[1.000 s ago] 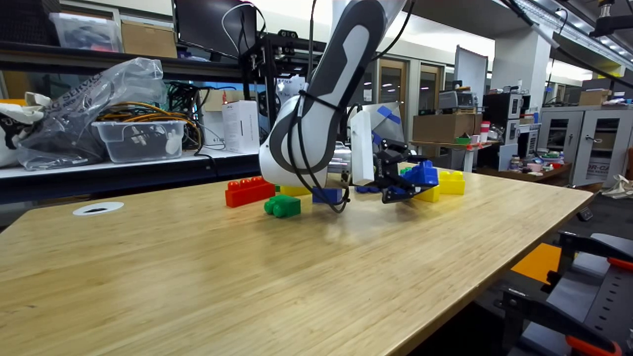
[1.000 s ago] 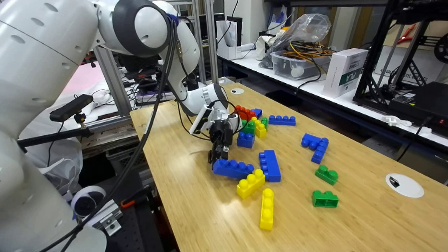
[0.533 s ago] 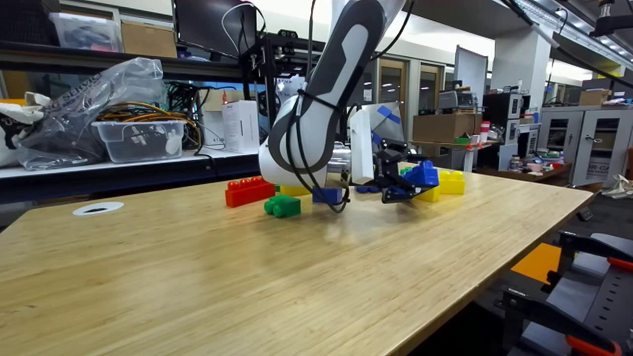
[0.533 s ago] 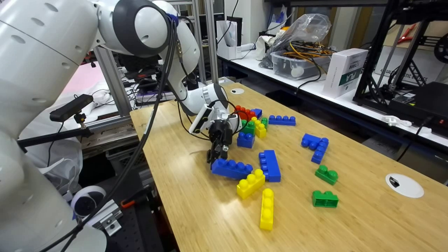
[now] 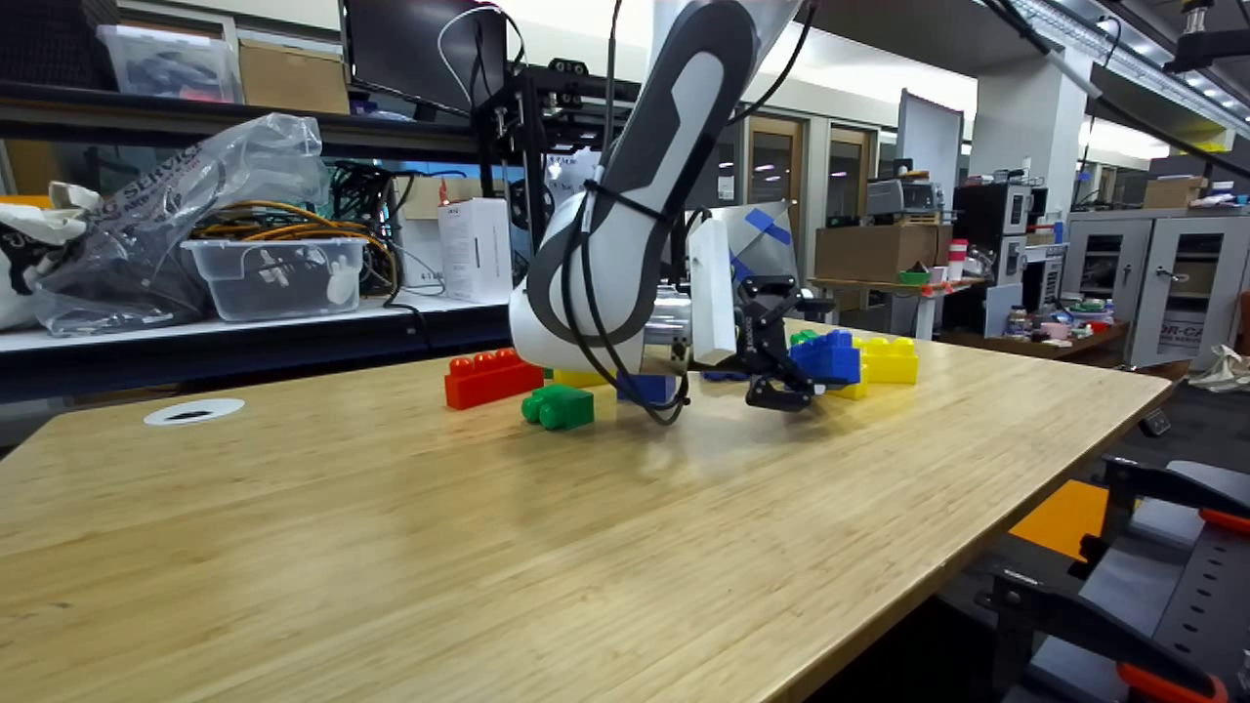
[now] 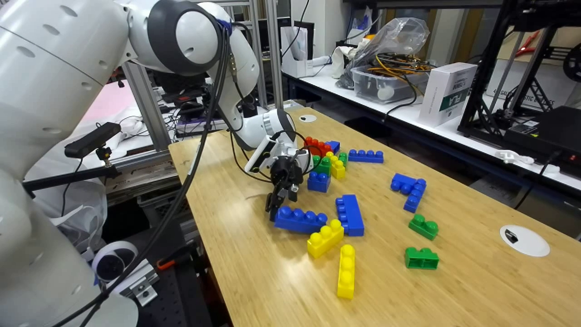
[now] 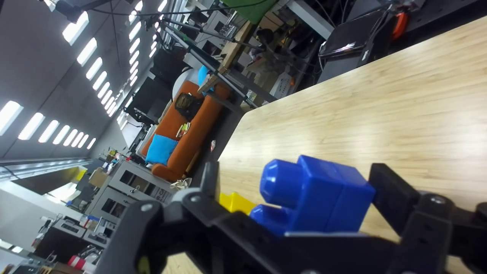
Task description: Remove the blue building block from the center left of the table and put it on the blue and green one
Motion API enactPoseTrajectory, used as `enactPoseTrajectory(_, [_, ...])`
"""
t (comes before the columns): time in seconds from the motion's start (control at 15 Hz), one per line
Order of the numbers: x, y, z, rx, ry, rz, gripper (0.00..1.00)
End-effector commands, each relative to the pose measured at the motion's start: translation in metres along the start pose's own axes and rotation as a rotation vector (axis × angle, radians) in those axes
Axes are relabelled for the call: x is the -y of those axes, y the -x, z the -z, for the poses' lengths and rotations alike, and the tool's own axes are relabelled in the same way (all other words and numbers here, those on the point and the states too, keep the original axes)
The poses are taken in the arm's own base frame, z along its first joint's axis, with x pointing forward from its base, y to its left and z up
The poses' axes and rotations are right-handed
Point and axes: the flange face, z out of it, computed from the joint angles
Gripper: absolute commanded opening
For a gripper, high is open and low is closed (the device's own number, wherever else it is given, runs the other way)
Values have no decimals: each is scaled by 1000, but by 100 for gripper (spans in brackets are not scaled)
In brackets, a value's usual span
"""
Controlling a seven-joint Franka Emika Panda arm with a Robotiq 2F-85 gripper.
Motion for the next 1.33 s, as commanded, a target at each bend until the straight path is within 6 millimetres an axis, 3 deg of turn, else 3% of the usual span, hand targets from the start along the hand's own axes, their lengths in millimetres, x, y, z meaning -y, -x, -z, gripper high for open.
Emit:
enactPoseTrajectory(0.0, [1, -2, 4, 16, -16, 32, 97])
enactPoseTrajectory(0.2, [4, 5, 15, -56, -32, 100, 99])
enactPoseTrajectory(0.6, [13, 47, 66, -288, -91, 322, 100])
enactPoseTrajectory(1.0, [-22, 104, 92, -541, -165, 445, 100])
enactPoseTrajectory(1.27, [-54, 135, 86, -691, -243, 465, 100])
